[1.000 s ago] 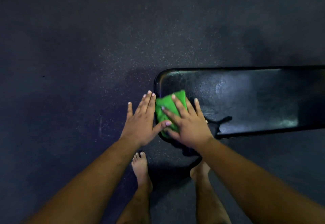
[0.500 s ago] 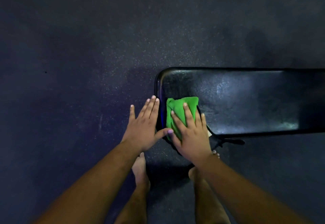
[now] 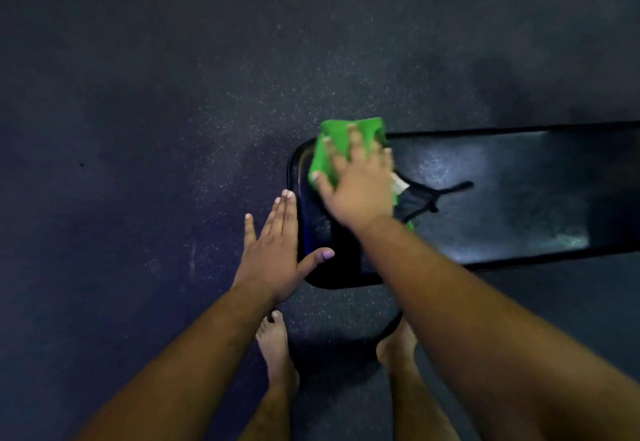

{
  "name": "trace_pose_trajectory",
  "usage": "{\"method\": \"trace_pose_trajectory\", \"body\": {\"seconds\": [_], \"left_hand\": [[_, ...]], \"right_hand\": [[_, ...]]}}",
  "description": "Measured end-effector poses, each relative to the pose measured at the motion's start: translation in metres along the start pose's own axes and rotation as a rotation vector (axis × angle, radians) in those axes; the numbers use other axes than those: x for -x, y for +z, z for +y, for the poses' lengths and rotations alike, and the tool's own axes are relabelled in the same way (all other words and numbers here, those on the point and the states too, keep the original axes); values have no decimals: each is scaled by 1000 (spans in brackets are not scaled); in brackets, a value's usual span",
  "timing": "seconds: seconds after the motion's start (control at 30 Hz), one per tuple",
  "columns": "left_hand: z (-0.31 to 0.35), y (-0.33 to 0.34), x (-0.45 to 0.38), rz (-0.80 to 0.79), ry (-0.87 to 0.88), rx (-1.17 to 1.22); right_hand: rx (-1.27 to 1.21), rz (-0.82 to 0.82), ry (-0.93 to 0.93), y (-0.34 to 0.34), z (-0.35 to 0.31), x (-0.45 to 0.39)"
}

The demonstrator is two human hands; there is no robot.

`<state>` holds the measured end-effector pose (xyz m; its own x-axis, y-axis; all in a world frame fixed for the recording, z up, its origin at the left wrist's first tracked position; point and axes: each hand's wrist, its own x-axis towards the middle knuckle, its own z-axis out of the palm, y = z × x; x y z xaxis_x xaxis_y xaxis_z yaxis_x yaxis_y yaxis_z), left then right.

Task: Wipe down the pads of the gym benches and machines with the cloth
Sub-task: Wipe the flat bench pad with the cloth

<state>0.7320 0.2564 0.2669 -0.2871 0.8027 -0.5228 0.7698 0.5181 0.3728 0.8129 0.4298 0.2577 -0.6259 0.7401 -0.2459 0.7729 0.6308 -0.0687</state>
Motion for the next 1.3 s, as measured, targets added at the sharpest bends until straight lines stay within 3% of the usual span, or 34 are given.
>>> {"method": "trace_pose_trajectory", "body": {"seconds": [0.1,0.13,0.2,0.27,0.3,0.37,0.47,0.5,0.57,0.63,0.67,0.77,0.87,0.9,0.97,1.03,1.1,1.23,1.3], "left_hand": [[3,1,3,8,-14,28],[4,1,4,5,-3,22],[2,0,5,6,21,4],[0,-1,4,10,34,-3],[0,-1,2,14,38,1],[-1,0,2,25,34,22],[2,2,7,11,45,13],[4,3,10,-2,58,-12],[7,3,12,-18,91,-83],[11,4,13,-13,116,-140],[13,5,12,-6,126,-158],[19,8,8,13,171,-200],[24,10,2,39,237,-244],[27,11,-2,39,260,-260],[32,11,-9,32,279,-289],[38,12,-16,34,284,-311],[45,14,-21,32,286,-331],[47,17,-28,83,232,-307],[48,18,-33,89,207,-311]], "right_hand": [[21,-25,-278,0,11,10],[28,-41,-236,-1,36,2],[-36,-40,47,-9,74,-6],[-101,-21,234,-3,62,10],[-71,-19,199,3,40,27],[-50,-47,-38,12,3,71],[-11,-68,-319,17,41,100],[39,-48,-299,18,63,101],[28,-8,-17,20,88,107],[-106,60,286,26,61,120],[-135,68,331,30,36,131],[-155,63,120,44,-8,168],[-42,89,-91,47,50,168],[6,100,-26,48,78,166],[-3,99,285,48,134,165],[-190,121,590,42,163,167],[-267,159,657,38,142,161],[-127,120,153,35,47,137],[-93,86,-125,24,56,101]]}}
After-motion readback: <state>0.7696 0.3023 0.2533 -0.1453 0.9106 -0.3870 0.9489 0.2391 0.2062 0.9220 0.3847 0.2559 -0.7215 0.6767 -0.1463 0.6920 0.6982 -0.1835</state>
